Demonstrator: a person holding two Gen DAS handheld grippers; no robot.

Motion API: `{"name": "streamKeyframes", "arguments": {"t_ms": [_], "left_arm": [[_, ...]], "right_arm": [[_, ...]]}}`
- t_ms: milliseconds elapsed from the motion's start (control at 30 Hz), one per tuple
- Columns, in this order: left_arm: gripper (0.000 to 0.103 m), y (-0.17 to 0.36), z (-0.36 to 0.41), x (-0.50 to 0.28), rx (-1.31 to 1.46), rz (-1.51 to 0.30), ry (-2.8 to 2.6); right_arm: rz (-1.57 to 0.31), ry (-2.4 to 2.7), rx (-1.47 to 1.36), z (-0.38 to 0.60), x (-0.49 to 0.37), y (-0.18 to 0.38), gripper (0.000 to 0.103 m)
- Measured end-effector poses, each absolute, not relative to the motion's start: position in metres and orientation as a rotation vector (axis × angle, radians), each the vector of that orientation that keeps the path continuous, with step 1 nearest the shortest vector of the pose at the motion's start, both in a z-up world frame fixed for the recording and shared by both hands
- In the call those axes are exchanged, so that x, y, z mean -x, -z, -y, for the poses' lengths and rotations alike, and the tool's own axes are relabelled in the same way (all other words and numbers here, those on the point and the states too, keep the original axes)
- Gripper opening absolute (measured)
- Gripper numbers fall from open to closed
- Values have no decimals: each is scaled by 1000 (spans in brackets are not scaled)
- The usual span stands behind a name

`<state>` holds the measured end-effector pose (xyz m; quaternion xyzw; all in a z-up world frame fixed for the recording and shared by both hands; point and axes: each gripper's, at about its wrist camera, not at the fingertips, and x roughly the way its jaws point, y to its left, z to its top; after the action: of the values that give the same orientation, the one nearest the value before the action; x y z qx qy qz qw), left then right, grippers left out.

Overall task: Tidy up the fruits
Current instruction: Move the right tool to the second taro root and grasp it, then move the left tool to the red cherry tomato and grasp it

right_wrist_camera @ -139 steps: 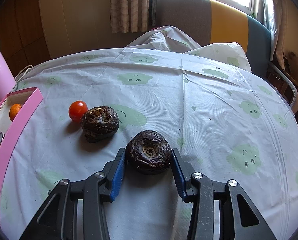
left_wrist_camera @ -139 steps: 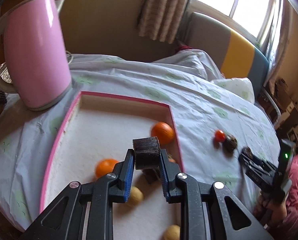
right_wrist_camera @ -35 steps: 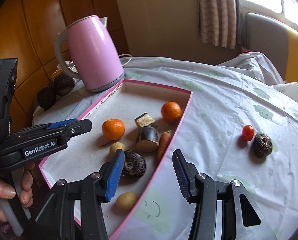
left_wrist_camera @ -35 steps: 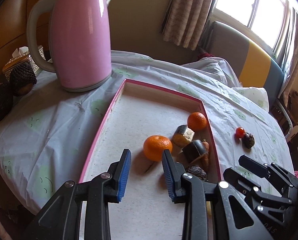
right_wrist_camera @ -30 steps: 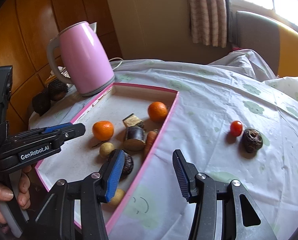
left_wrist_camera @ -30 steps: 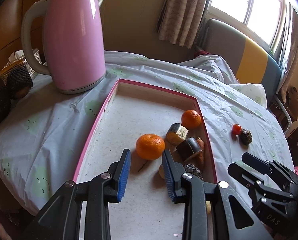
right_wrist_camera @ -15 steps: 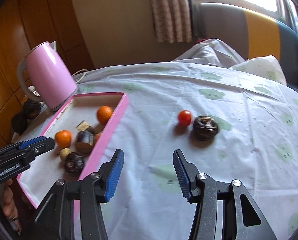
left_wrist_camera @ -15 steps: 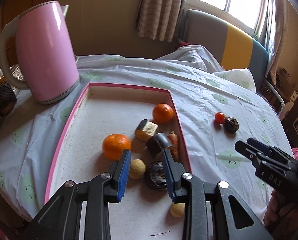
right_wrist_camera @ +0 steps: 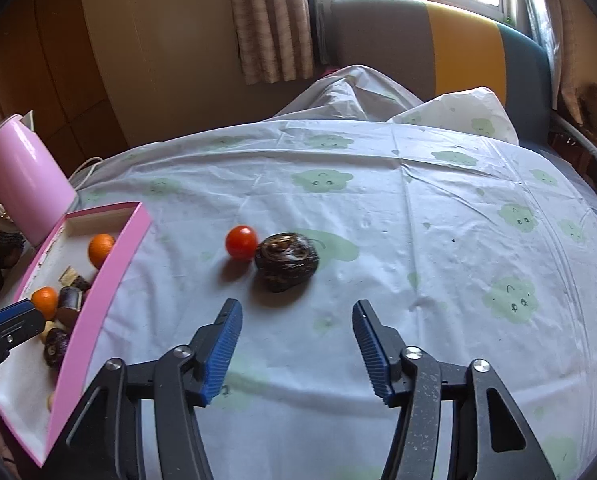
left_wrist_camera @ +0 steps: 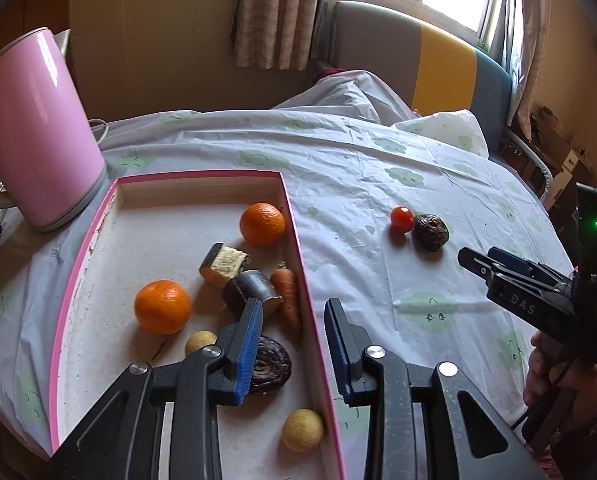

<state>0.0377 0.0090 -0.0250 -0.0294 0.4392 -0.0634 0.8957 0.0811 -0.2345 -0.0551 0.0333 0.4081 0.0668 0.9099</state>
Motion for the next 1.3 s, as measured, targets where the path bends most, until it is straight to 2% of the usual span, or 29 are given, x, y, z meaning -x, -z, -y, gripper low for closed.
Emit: {"name": "streamKeyframes", "arguments": {"t_ms": [233,700,733,767,800,833,1200,1300], "left_arm": [[32,31,3,-44,46,-933,159],[32,38,18,-53,32,-965,188],[32,38,19,-54,29,-965,189],[32,38,21,-55,26,-963,190],[32,37,22,-55,23,-961,191],[32,37,23,-56,20,-960,193],[33,37,37,-60,-2,-969,219],[36,39,43,-64,-3,-979,230]], "right_arm": [[-847,-122,-52,239,-97,63,68],[-903,-195,23,214,-139,82,68],[-914,-202,28,211,-142,85,68],[-914,-198,38,210,-143,85,63],[-907,-206,42,209,-143,84,51],[-903,-202,50,208,-143,83,46],[-911,-108,-19,252,-112,81,46],[-901,-82,-29,264,-103,82,46]]}}
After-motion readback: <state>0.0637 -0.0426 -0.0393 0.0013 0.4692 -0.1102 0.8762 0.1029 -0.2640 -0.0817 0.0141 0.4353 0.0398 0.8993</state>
